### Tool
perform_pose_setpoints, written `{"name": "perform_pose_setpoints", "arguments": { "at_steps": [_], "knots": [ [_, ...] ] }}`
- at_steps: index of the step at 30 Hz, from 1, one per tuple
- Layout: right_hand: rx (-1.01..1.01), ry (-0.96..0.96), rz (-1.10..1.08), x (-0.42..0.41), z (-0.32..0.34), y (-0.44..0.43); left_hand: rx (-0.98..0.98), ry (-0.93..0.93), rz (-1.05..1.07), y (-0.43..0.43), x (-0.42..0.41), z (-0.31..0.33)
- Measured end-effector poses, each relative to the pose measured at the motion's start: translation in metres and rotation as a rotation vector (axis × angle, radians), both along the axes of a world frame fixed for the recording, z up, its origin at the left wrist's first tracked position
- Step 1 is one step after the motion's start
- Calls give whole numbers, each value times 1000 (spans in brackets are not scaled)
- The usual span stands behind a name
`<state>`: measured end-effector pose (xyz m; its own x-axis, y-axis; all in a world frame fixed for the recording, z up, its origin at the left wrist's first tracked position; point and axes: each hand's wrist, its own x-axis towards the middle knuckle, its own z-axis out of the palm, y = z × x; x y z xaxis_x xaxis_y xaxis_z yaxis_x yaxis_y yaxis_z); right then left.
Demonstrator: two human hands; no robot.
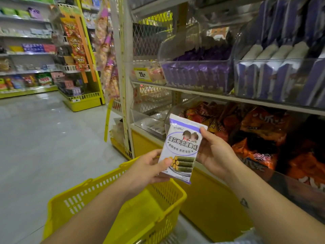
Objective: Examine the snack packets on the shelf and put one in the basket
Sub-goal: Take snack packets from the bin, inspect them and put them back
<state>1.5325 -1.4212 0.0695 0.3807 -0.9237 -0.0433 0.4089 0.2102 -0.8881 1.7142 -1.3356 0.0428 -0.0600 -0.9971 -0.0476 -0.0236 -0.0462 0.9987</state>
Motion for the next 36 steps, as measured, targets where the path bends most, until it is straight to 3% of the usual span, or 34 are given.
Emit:
{"name": "perform_pose_setpoints", "arguments": {
  "at_steps": [7,18,27,32,36],
  "knots": [
    [-113,269,-30,-3,-8,-3,204,154,-136,10,-1,10],
    [2,389,-75,4,-11,-1,352,352,-201,14,-3,10],
    [-73,446,-202,4,-8,-6,394,216,-79,9,-3,4],
    [-92,461,-184,3,-9,-7,327,201,-92,9,-1,1],
    [-106,455,-177,2,-7,-7,257,80,-136,11,-2,-1]
  ]
}}
